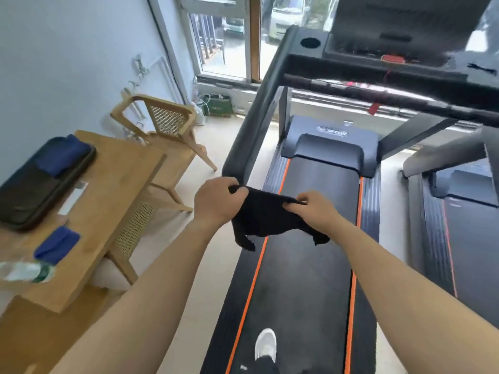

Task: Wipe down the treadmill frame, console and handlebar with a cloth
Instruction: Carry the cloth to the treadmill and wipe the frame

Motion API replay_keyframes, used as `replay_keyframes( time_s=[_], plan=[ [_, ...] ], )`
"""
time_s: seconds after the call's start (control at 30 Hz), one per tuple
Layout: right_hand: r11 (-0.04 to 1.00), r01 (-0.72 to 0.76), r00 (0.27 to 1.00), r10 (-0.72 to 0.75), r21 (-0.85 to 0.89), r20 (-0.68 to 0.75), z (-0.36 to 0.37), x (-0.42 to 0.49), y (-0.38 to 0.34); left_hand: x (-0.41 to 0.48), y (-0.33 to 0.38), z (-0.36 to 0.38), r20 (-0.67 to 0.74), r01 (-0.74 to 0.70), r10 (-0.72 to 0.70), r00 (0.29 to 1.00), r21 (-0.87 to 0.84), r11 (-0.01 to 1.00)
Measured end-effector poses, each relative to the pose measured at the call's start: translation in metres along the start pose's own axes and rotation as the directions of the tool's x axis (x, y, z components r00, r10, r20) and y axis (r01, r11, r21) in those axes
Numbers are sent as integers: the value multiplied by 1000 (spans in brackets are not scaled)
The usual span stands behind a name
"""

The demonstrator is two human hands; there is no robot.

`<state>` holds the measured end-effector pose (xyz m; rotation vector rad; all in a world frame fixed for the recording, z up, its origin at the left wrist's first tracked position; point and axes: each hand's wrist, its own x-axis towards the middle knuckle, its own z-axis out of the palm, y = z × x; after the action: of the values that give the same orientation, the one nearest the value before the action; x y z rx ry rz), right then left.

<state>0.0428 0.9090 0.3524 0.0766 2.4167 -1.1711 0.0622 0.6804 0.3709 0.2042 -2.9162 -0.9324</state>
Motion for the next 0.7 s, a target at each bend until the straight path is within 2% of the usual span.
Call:
replay_keyframes(
  time_s=[0.13,0.33,0.43,0.5,0.57,0.6,0.63,0.67,0.7],
  plan=[
    [998,55,997,-54,-6,63,-14,33,-36,39,-4,-28,2,94,-94,996,80,992],
    [996,39,984,-52,77,170,-24,118,-63,127,-5,-31,23,198,-211,977,266,943],
    [997,39,987,-48,64,152,-27,169,-70,178,-7,-21,63,235,-270,961,333,913],
    [999,38,997,-37,-12,69,-28,200,-71,206,-4,-8,6,300,-325,946,365,881],
    [983,33,987,-60,-181,-151,-24,215,-69,221,2,9,-197,417,-372,907,296,859],
    [986,23,965,-65,-166,-253,-19,215,-68,221,6,15,-308,458,-386,870,213,863],
    [996,20,954,-46,-92,-296,-11,211,-67,219,6,23,-365,490,-427,828,100,866],
    [1000,3,964,2,19,-265,-1,203,-66,213,2,33,-334,513,-494,803,-34,858],
    [988,-48,983,72,144,-169,12,194,-64,203,-2,43,-212,562,-577,789,-130,817]
  ],
)
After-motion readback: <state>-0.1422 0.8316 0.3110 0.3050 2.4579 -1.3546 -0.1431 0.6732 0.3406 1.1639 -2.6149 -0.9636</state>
